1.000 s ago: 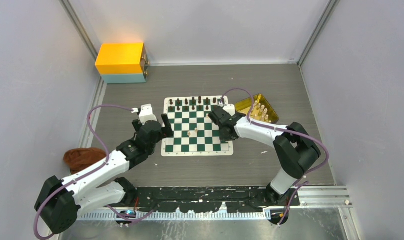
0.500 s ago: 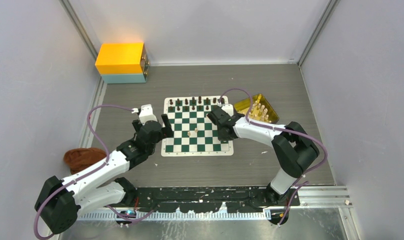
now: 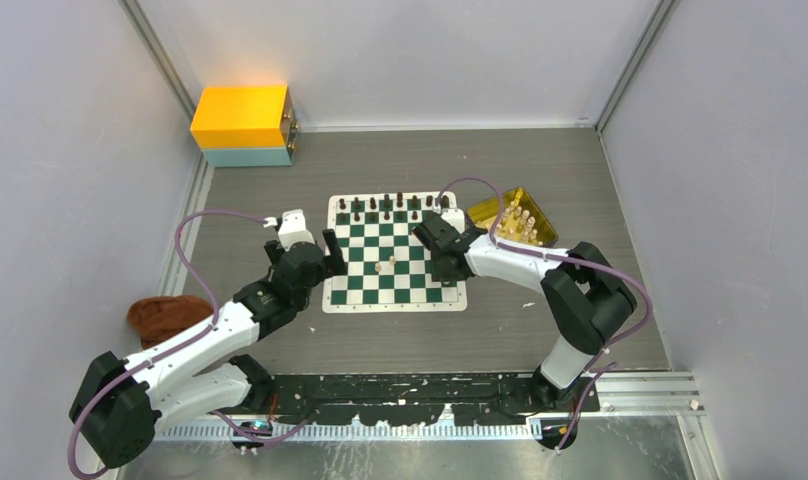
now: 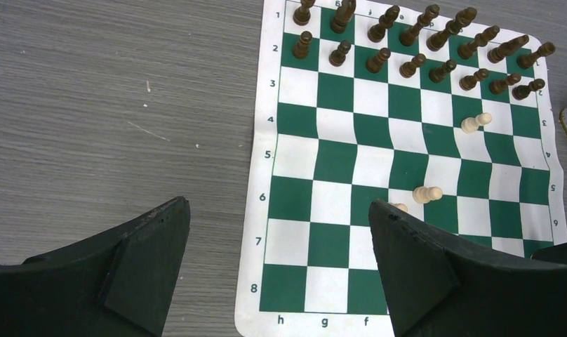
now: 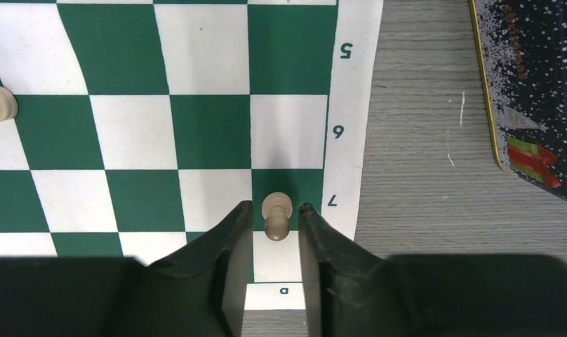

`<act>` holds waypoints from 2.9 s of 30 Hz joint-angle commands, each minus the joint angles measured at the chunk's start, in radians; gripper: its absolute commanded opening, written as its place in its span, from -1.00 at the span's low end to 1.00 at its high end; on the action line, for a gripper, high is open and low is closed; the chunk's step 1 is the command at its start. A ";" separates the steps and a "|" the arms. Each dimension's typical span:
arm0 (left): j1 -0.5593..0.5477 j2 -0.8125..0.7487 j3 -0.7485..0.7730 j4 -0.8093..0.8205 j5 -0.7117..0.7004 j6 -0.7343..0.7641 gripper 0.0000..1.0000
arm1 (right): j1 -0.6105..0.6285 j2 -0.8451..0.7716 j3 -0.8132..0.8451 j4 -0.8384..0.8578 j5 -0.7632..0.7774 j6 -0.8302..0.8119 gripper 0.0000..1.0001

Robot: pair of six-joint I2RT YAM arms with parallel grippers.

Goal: Set up the chess pieces on the board
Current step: Place the chess piece on the chessboard, then pick up the chess piece from the chessboard.

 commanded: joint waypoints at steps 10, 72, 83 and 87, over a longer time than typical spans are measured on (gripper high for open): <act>0.000 -0.022 -0.010 0.033 -0.026 -0.010 0.97 | 0.020 -0.042 0.057 -0.018 0.041 -0.008 -0.13; 0.000 -0.026 -0.021 0.050 -0.020 -0.008 0.97 | -0.087 0.455 0.665 -0.047 -0.037 -0.145 -0.44; 0.000 -0.029 -0.024 0.048 -0.023 -0.009 0.97 | -0.086 0.442 0.653 -0.045 -0.053 -0.142 -0.83; 0.000 -0.030 -0.019 0.043 -0.024 -0.007 0.97 | -0.083 0.394 0.636 -0.050 -0.045 -0.150 -0.95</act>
